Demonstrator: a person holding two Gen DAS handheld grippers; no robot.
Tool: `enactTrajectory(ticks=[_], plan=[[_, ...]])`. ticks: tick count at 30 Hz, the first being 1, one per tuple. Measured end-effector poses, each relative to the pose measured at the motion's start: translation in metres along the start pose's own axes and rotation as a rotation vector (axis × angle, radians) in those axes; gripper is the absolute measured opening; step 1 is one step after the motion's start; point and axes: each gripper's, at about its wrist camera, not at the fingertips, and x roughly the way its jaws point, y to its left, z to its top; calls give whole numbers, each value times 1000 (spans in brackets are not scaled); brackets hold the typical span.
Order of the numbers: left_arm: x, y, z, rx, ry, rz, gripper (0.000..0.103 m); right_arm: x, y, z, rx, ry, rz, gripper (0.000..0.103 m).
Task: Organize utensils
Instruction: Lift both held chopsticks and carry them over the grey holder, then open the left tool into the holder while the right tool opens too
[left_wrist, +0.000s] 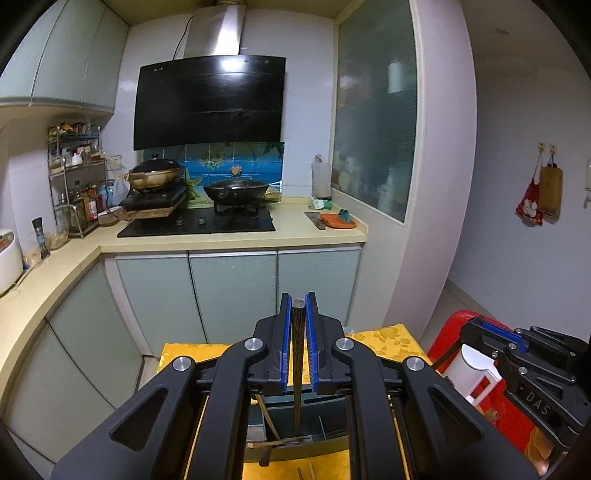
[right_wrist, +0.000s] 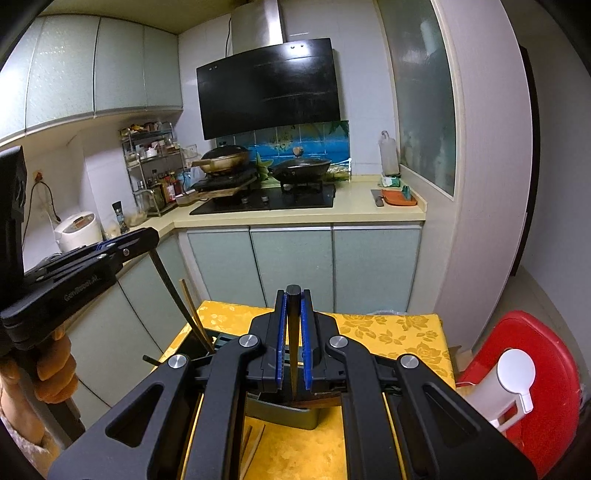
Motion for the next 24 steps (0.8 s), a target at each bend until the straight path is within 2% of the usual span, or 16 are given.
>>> enactTrajectory(ticks=[7, 11, 20, 21, 24], plan=[[28, 0, -25, 23, 56, 17, 7, 29, -4, -10, 11, 49, -12, 8], [32, -2, -38, 53, 68, 22, 7, 40, 0, -20, -1, 80, -8, 8], [39, 3, -57, 41, 111, 21, 7, 61, 7, -36, 2, 126, -18, 8], [40, 4, -56, 37, 114, 20, 9, 62, 7, -36, 4, 129, -15, 8], [34, 8, -54, 28, 109, 18, 22, 61, 7, -35, 7, 135, -11, 10]])
